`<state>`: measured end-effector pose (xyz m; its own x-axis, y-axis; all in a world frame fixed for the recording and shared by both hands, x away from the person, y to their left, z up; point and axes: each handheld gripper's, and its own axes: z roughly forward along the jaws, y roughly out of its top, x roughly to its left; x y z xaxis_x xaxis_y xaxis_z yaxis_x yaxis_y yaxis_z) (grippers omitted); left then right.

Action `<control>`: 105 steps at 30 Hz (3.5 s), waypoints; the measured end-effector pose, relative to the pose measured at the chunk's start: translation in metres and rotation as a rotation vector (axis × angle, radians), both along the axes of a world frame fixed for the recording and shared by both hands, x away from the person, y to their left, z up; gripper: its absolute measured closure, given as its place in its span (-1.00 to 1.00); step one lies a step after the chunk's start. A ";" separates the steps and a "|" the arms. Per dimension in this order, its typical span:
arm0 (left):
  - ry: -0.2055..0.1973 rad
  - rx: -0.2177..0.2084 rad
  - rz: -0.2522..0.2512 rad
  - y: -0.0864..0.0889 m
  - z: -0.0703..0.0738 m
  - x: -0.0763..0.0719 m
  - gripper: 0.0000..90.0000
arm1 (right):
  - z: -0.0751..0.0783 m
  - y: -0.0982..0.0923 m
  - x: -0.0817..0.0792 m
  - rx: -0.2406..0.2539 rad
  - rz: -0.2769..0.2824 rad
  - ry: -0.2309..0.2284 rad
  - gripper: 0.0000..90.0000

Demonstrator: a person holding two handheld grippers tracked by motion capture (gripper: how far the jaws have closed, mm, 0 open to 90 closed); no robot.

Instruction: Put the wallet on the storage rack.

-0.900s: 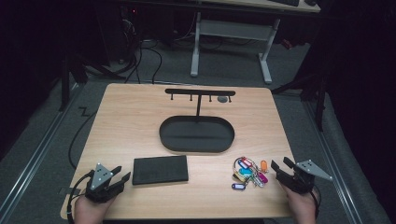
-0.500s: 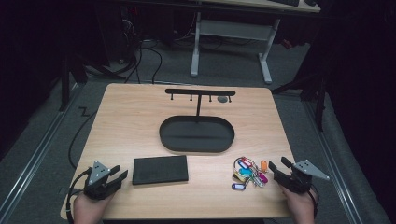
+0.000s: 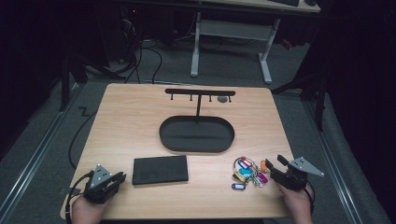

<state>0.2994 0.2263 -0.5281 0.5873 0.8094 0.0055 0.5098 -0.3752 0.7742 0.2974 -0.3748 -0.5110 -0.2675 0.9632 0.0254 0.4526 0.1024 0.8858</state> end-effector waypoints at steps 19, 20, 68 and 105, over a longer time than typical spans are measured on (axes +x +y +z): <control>0.009 0.070 -0.210 -0.047 0.005 -0.039 0.85 | -0.001 0.000 0.000 0.002 0.013 0.011 -0.09; 0.006 0.077 -0.209 -0.048 0.005 -0.040 0.82 | -0.001 0.000 0.000 0.001 0.013 0.011 -0.09; -0.342 0.388 -0.444 -0.149 -0.005 -0.010 0.26 | -0.010 0.010 0.005 -0.015 0.020 0.062 -0.06; -0.331 0.284 -0.398 -0.139 0.010 -0.010 0.74 | -0.009 0.007 0.004 0.008 0.042 0.052 -0.05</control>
<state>0.2891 0.0877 -0.5185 0.7754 0.4675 0.4246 0.0356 -0.7036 0.7098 0.3010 -0.3678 -0.5195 -0.3058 0.9509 0.0477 0.4937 0.1155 0.8619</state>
